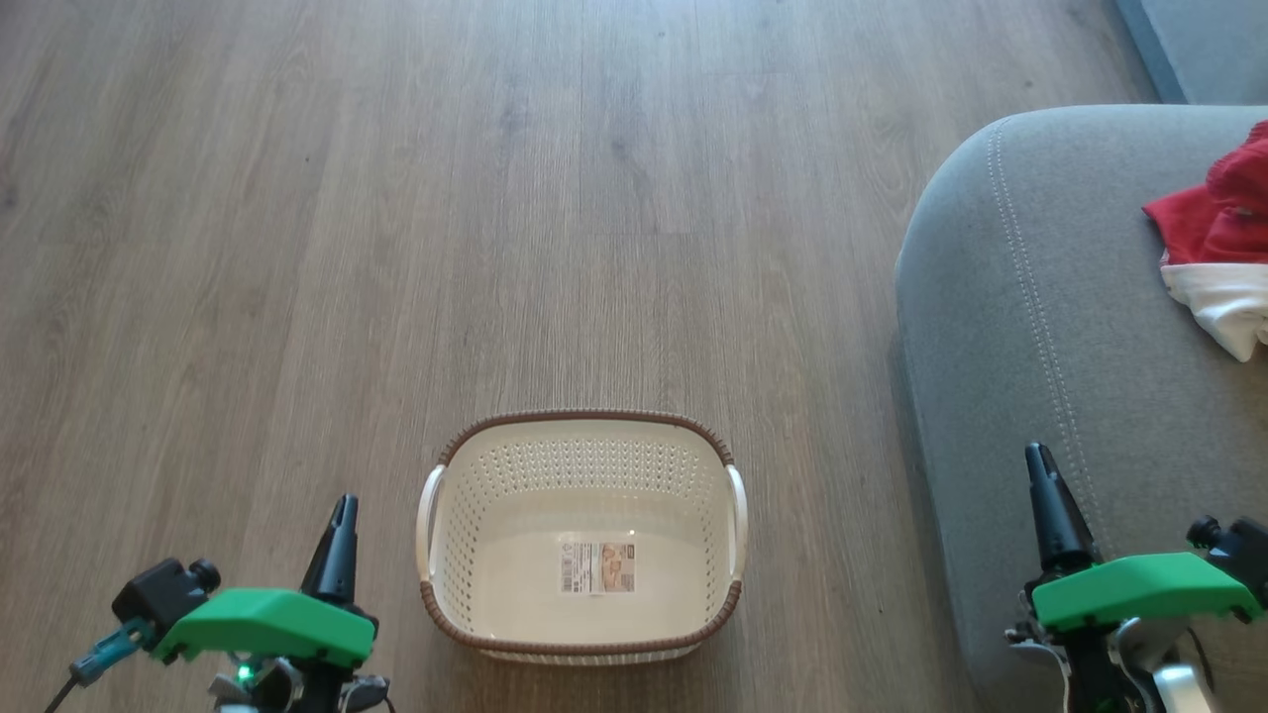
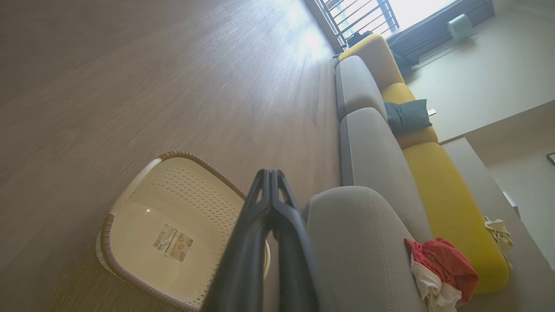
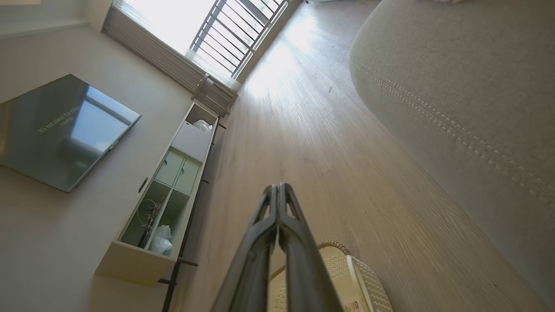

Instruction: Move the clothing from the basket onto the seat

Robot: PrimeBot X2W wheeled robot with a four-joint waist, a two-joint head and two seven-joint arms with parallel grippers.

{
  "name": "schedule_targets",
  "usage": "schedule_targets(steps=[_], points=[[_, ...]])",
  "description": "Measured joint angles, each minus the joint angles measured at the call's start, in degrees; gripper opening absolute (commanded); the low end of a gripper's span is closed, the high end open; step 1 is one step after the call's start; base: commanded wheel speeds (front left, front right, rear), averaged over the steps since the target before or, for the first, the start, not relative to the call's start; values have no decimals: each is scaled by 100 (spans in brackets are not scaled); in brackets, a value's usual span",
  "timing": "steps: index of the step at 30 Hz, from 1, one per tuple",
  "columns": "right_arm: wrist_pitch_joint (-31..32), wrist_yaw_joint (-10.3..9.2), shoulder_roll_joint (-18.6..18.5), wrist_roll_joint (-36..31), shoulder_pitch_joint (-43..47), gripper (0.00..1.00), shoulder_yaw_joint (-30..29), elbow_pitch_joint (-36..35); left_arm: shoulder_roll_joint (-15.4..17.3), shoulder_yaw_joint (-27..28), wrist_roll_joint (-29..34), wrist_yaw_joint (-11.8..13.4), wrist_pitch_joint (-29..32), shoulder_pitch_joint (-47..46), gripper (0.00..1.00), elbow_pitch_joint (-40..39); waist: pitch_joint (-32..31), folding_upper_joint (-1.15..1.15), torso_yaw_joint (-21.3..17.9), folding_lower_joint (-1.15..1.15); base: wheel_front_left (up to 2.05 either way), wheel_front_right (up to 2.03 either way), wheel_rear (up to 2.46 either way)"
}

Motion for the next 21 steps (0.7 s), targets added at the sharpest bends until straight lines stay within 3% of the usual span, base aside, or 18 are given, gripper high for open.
schedule_targets(steps=[21], points=[[349,0,4,1359,-106,0,-146,81,-8,204,-1293,-200,353,-51,0,-36,-64,0,-68,0,0,0,0]])
